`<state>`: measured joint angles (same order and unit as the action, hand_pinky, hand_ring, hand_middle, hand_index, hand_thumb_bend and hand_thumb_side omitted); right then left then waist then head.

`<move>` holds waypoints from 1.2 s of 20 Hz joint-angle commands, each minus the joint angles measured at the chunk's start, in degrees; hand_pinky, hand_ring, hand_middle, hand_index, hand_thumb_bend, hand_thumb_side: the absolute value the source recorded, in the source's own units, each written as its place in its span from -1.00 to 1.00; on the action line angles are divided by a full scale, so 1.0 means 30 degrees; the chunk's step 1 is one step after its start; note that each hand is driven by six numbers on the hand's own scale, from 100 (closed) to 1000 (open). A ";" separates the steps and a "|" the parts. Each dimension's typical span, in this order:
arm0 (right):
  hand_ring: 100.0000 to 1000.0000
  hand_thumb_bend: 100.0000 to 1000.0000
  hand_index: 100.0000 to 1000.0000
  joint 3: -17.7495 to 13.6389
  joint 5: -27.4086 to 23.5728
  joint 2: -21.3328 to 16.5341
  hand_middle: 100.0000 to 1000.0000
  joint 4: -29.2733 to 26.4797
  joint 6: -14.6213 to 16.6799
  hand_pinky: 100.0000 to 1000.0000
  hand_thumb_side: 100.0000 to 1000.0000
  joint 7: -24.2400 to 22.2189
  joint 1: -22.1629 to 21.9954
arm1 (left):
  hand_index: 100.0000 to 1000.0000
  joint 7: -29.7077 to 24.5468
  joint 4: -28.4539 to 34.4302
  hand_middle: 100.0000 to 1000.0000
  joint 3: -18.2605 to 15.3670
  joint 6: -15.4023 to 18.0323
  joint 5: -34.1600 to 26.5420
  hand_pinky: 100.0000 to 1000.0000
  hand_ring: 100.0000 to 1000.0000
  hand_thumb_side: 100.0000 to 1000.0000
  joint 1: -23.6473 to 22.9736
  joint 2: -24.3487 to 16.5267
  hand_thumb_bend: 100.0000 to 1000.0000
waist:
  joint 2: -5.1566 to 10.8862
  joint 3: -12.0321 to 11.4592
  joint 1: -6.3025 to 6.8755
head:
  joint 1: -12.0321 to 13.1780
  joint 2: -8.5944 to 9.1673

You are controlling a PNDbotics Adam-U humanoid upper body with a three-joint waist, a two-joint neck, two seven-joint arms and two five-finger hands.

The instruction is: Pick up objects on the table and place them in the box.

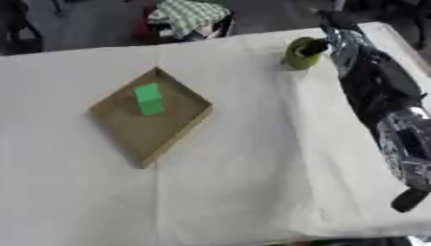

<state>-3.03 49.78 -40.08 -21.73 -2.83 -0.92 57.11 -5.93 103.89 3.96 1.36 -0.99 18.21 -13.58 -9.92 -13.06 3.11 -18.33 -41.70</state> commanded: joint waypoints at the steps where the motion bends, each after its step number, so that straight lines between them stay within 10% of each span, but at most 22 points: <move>1: 0.50 -0.26 0.78 0.0185 -0.0125 -0.0431 0.51 0.0248 -0.0002 0.40 -0.55 -0.0362 0.0189 | 0.57 -0.0070 0.0253 0.51 -0.0049 0.0022 -0.0094 0.13 0.43 0.32 0.0206 -0.0398 -0.81 | 0.0263 0.0019 -0.0015 | -0.0082 0.0206; 8: -0.07 -1.00 -0.18 0.0307 0.1029 -0.0191 -0.40 -0.0660 0.0676 0.07 -1.00 0.0740 0.0207 | 0.57 -0.0089 0.0251 0.51 -0.0041 0.0020 -0.0109 0.13 0.42 0.32 0.0278 -0.0407 -0.82 | 0.0249 0.0181 -0.0049 | -0.0069 0.0263; 16: -0.08 -1.00 -0.18 0.1396 0.1032 0.0902 -0.40 -0.5893 0.3695 0.07 -1.00 -0.1403 0.1057 | 0.57 -0.0049 0.0254 0.51 -0.0042 0.0005 -0.0089 0.13 0.42 0.32 0.0307 -0.0448 -0.82 | 0.0327 0.0281 -0.0199 | -0.0026 0.0223; 24: 0.05 -1.00 -0.03 0.4842 -0.0603 0.3022 -0.24 -1.0706 0.7092 0.19 -0.88 -0.6400 0.1076 | 0.57 -0.0048 0.0264 0.51 0.0002 -0.0009 -0.0108 0.13 0.42 0.32 0.0355 -0.0402 -0.82 | 0.0334 0.0097 -0.0246 | -0.0072 0.0095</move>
<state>10.32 49.11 -30.84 -50.86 17.21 -17.96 59.19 -6.10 103.87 4.13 1.36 -1.03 18.39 -13.58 -9.92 -12.76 2.45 -18.47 -41.70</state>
